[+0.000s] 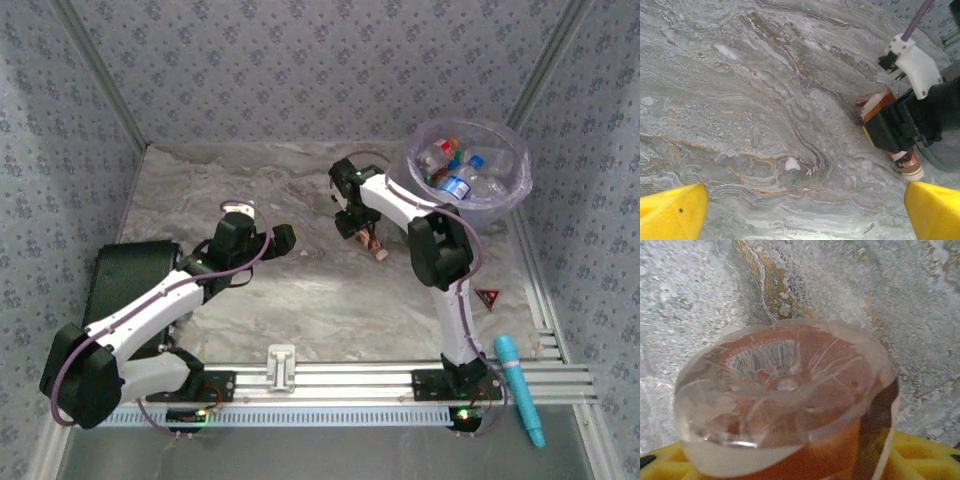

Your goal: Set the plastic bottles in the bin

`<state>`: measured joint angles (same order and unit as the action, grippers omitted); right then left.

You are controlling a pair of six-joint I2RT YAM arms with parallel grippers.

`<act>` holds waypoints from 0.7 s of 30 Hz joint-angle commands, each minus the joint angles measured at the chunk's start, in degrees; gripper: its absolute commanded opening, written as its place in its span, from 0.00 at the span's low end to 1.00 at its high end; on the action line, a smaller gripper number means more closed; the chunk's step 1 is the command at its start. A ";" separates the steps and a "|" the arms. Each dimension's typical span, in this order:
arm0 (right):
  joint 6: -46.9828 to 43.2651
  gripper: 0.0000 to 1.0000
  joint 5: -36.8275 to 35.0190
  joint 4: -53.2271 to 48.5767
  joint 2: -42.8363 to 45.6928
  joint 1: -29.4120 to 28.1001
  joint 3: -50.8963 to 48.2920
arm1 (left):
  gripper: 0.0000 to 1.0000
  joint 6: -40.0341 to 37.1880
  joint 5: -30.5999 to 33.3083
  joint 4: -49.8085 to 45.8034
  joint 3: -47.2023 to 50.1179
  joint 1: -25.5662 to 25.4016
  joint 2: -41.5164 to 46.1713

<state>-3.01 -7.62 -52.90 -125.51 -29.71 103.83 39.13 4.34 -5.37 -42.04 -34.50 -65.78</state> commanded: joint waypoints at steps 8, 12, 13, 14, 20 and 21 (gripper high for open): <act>2.99 0.58 8.15 -12.53 14.32 0.36 15.73 | 1.00 1.43 0.59 1.54 -0.89 0.28 0.05; 3.33 0.57 10.54 -15.82 18.52 1.61 23.15 | 1.00 1.51 1.42 1.67 -0.48 0.31 0.07; 3.65 0.57 11.51 -16.07 19.42 2.30 24.40 | 1.00 1.51 1.39 1.62 -0.41 0.30 0.04; 4.00 0.57 12.29 -16.18 20.57 3.20 25.60 | 1.00 1.38 1.46 1.59 -0.33 0.27 0.06; 6.17 0.57 12.37 -13.86 26.82 11.26 27.81 | 1.00 0.52 1.90 1.59 0.12 0.31 0.32; 6.59 0.57 12.56 -13.26 27.41 13.15 27.76 | 1.00 0.45 1.90 1.72 0.22 0.39 0.30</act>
<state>1.28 3.95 -64.99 -99.22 -19.92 130.82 40.14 5.28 -4.67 -42.04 -34.50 -65.78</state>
